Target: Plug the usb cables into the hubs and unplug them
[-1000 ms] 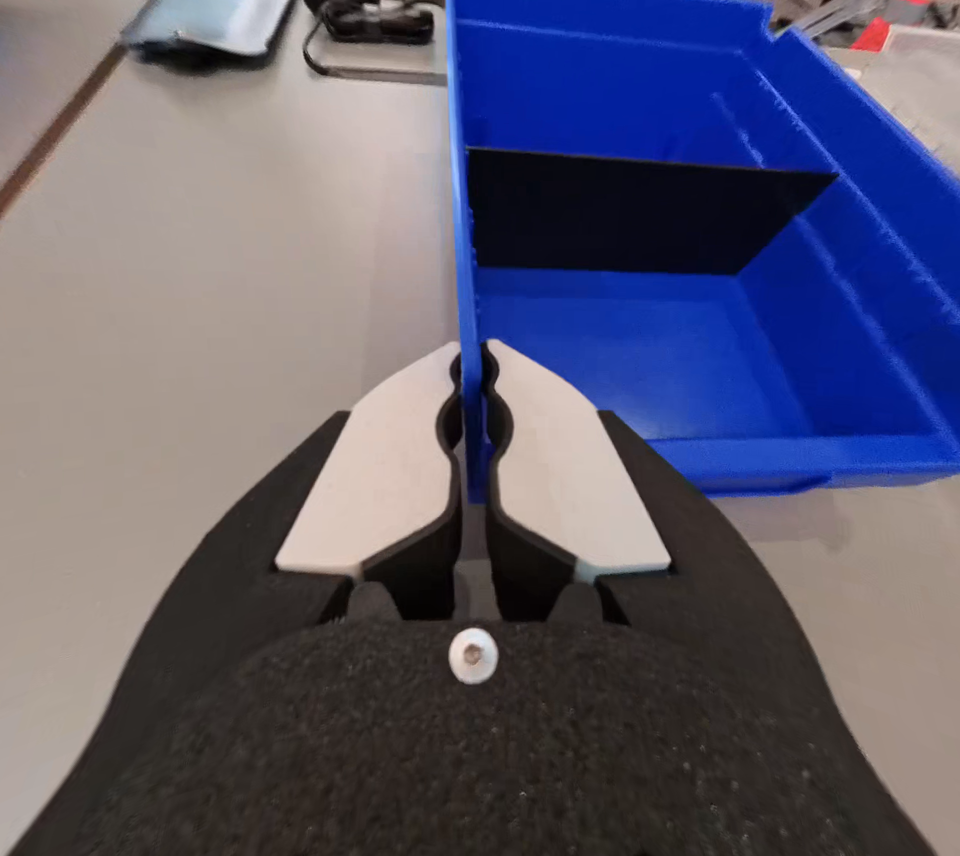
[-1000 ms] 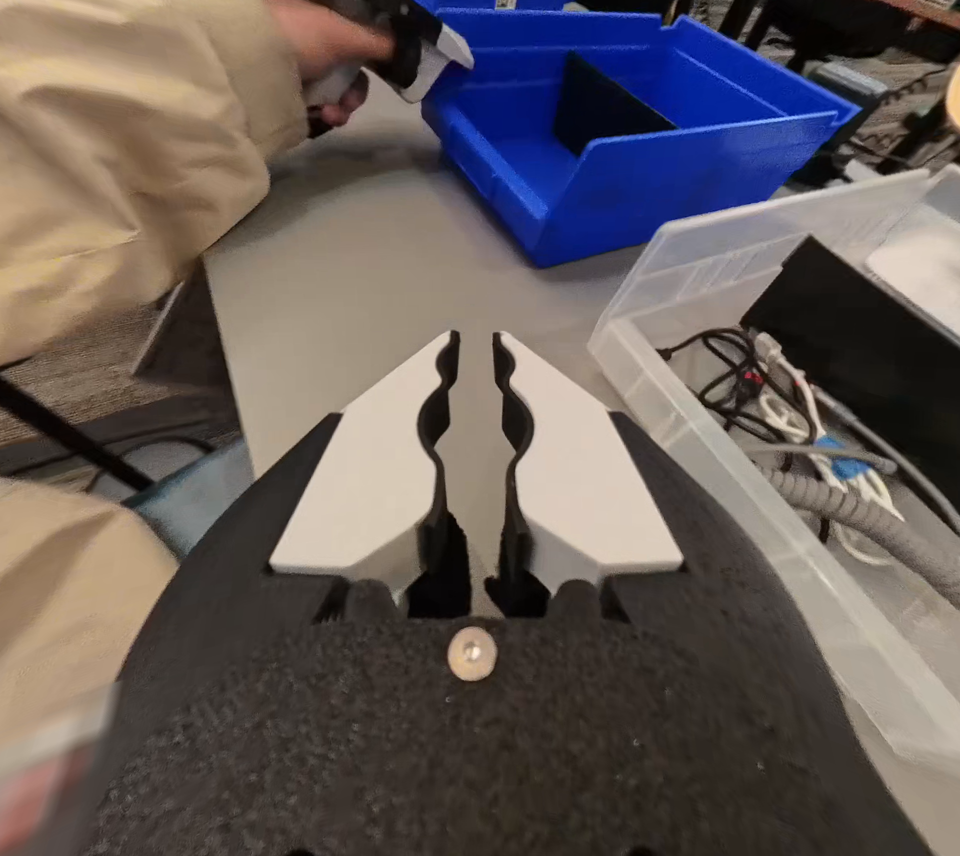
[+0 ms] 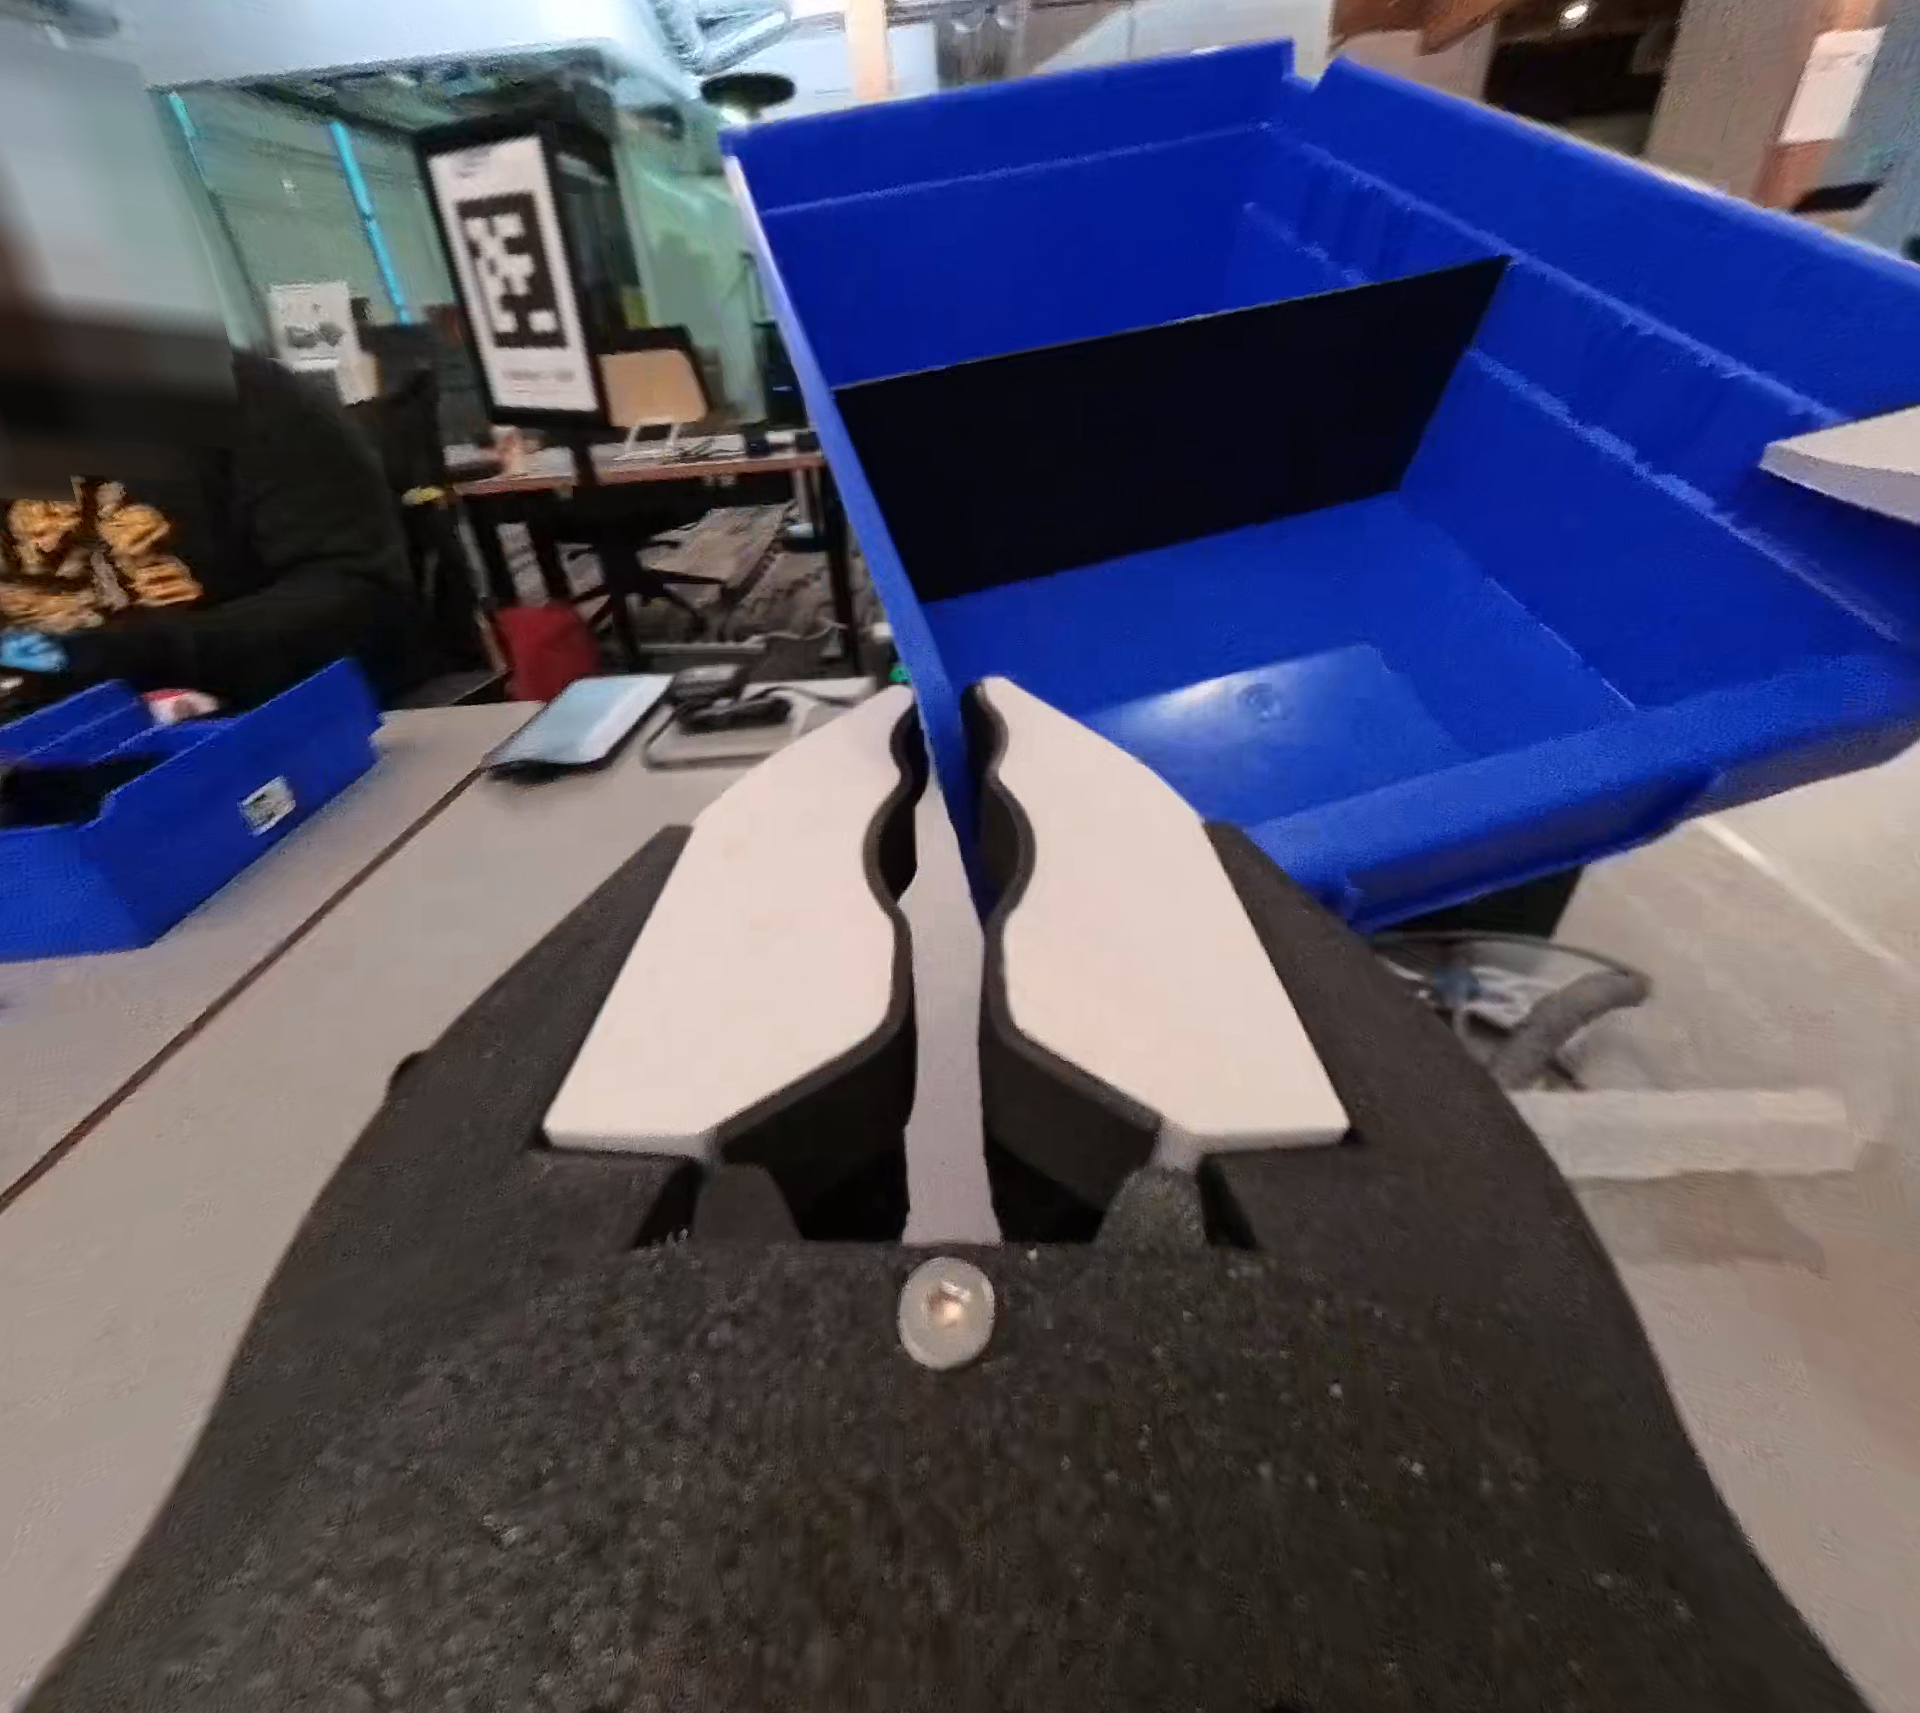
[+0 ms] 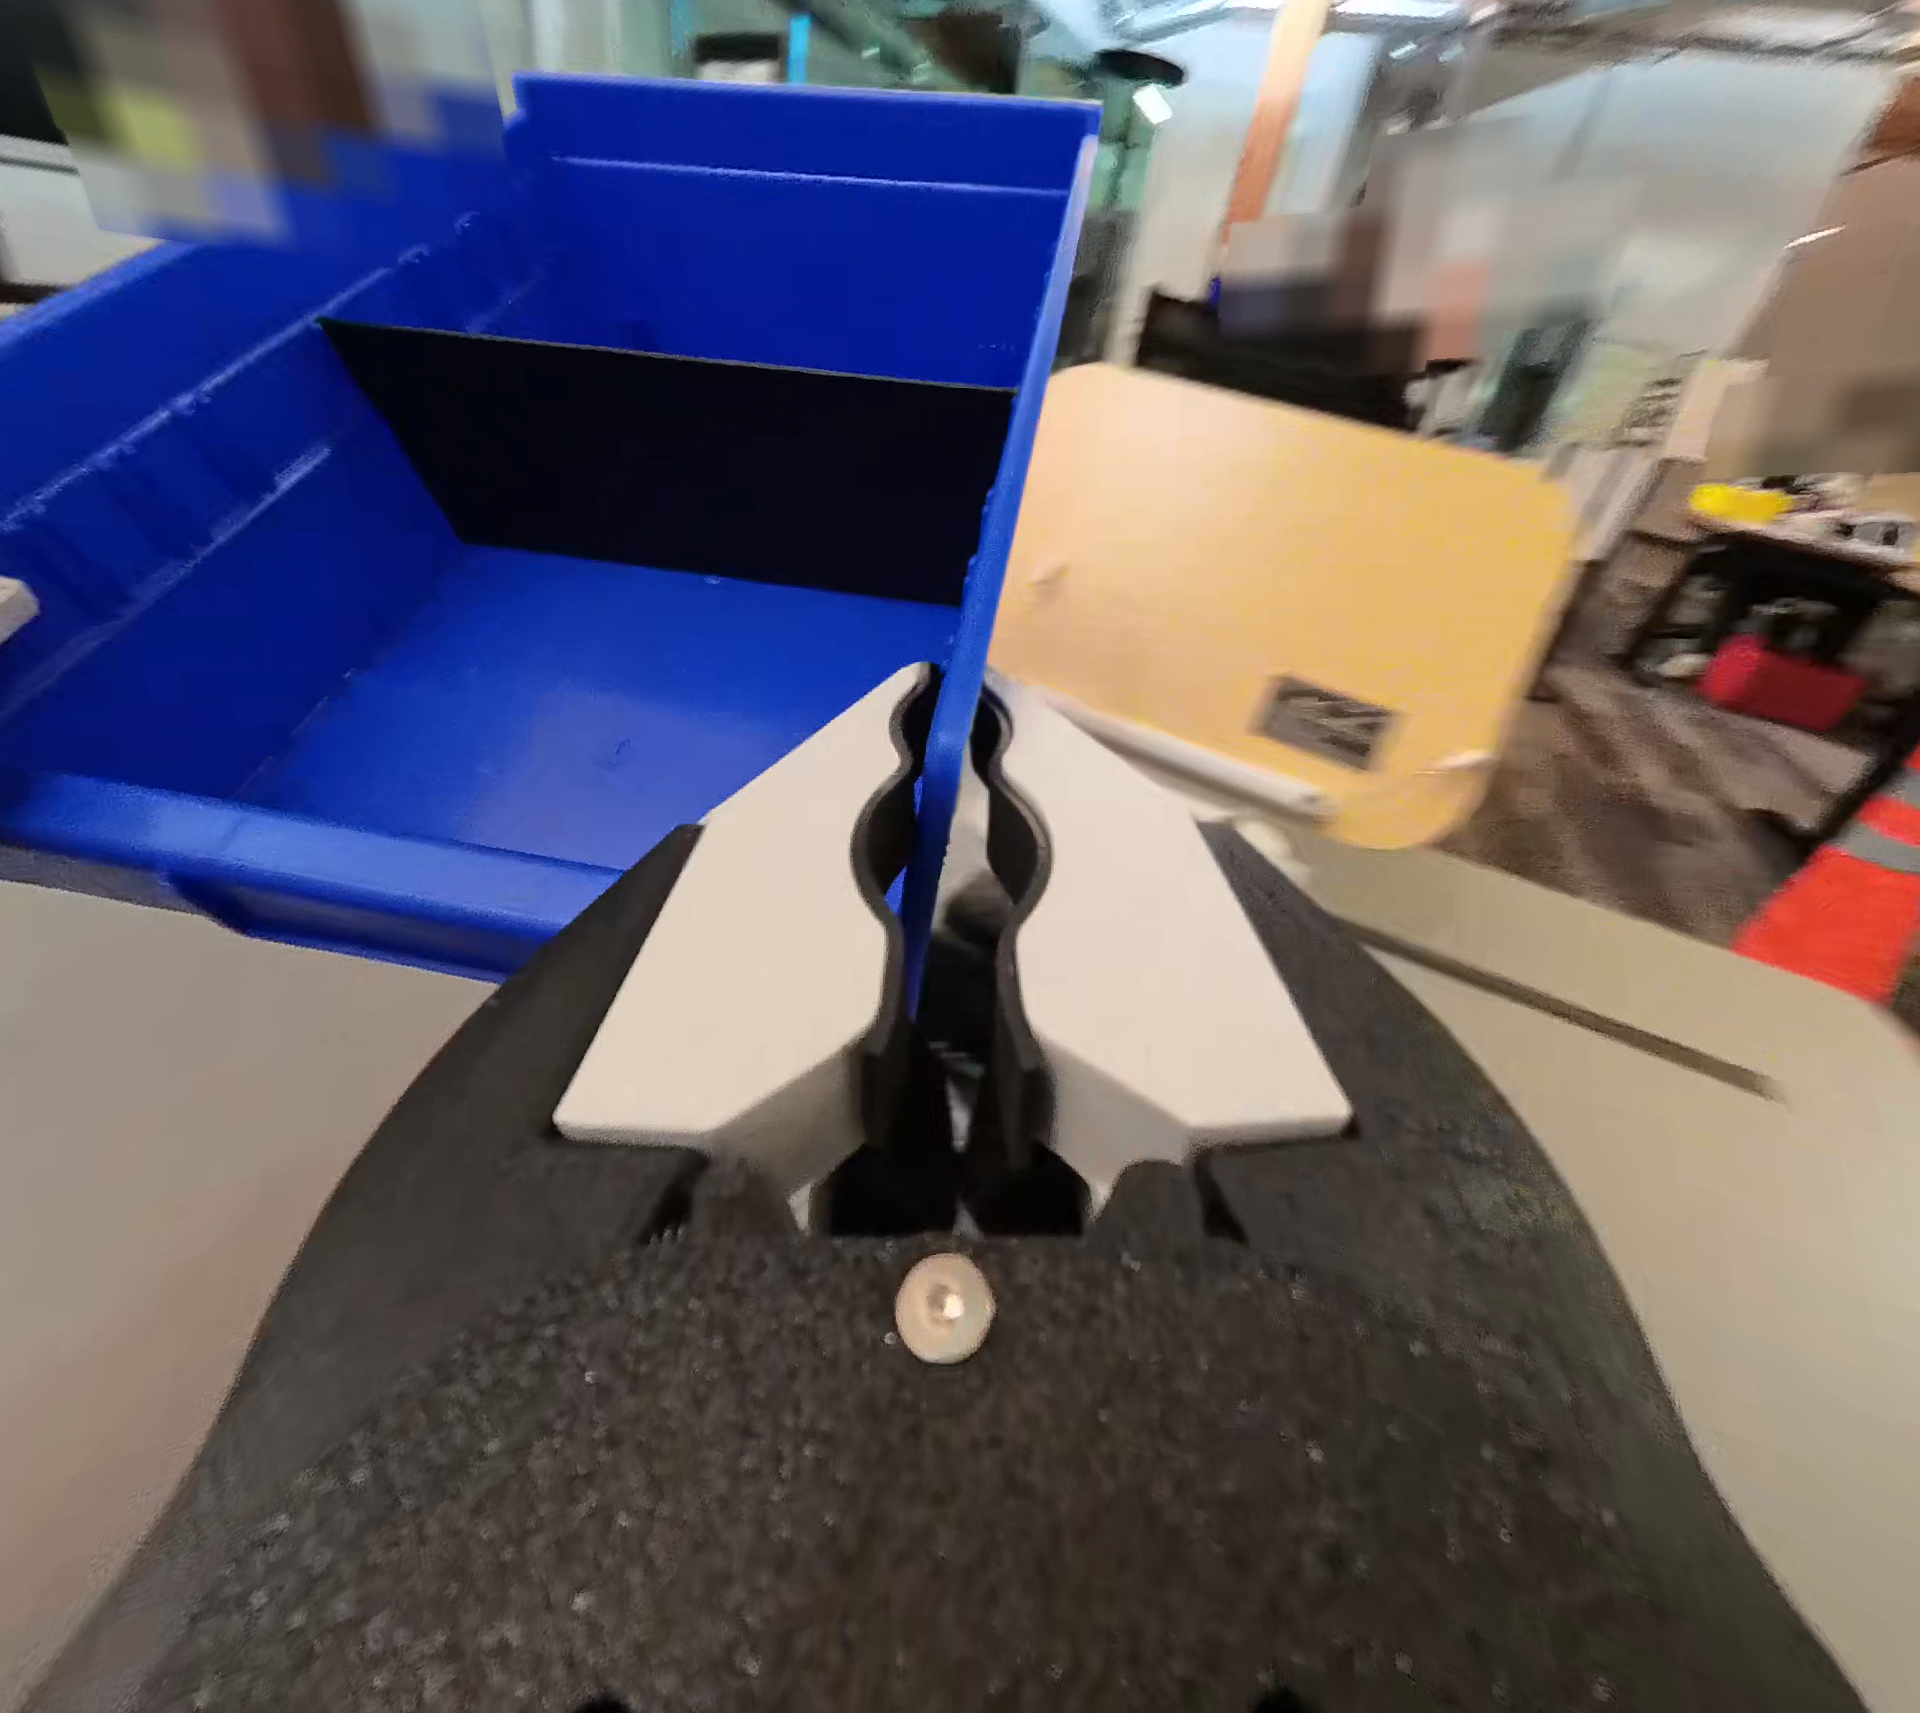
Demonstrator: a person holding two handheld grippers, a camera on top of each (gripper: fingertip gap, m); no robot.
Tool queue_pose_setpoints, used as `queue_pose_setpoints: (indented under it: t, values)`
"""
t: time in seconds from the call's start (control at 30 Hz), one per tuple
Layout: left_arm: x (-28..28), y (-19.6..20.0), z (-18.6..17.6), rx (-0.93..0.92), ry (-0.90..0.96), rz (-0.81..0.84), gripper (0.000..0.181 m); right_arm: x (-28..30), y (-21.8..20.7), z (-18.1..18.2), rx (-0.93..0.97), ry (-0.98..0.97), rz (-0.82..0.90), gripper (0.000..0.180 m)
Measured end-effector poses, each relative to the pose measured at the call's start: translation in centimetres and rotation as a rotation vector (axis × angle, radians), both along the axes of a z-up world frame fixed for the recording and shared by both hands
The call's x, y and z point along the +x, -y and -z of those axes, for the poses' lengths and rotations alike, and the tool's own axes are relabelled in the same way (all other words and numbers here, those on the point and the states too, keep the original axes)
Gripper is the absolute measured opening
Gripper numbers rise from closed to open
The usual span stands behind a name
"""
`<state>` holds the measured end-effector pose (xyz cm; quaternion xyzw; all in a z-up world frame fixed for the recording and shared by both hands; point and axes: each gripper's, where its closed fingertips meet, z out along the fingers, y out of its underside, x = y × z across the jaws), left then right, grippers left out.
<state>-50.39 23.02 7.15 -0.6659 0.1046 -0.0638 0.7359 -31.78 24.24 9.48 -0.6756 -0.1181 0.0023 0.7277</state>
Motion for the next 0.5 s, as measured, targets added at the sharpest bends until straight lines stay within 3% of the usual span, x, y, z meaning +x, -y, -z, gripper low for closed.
queue_pose_setpoints:
  t: [0.1, 0.17, 0.37, 0.5]
  values:
    - [10.0, -2.1, -1.4, -0.042, 0.014, 0.132, 0.006, 10.0, 0.8, -1.4, 0.027, 0.017, 0.178, 0.005]
    - [17.6, -3.3, -0.7, -0.083, -0.023, 0.209, 0.006, 17.6, 1.2, -0.1, 0.003, 0.002, 0.292, 0.004]
    - [36.5, -4.6, 6.5, -0.239, -0.124, 0.261, 0.005, 36.2, 1.6, 10.2, -0.280, -0.095, 0.404, 0.006]
    - [43.1, -4.3, 13.8, -0.391, -0.151, 0.273, 0.004, 42.8, 2.6, 17.1, -0.404, -0.165, 0.399, 0.004]
